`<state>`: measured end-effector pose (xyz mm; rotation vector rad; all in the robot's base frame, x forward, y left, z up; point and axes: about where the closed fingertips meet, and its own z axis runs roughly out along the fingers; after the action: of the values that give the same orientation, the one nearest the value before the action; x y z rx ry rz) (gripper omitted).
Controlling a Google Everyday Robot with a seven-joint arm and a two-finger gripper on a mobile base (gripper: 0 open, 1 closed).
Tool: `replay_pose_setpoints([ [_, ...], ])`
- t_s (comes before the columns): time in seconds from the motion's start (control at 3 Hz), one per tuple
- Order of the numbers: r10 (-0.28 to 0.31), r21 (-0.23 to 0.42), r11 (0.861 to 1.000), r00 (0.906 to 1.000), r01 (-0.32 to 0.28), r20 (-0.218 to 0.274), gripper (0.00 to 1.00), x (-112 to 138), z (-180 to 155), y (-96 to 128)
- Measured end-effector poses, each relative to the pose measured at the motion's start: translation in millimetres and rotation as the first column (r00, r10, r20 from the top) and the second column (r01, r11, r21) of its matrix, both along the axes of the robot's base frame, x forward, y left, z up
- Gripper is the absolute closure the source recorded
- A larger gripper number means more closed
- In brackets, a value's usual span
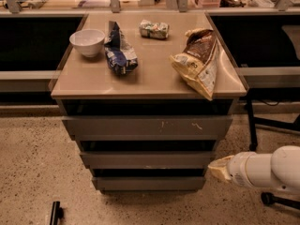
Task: Open middle drawer
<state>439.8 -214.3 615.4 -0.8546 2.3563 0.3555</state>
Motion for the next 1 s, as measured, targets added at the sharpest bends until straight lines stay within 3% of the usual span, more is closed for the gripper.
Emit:
replay_pose_setpoints([
  [0.33, 0.025, 0.036, 0.999, 0.9995, -0.026, 0.017, 1.00, 1.6, 2.0, 3.2],
  [0.67, 0.103, 0.157, 0.981, 0.9928, -0.112, 0.062, 1.00, 9.0, -7.3, 5.2],
  [1.0, 0.216, 0.246, 0.939, 0.9678, -0.242, 0.130, 1.00, 24.5, -28.0, -2.7],
])
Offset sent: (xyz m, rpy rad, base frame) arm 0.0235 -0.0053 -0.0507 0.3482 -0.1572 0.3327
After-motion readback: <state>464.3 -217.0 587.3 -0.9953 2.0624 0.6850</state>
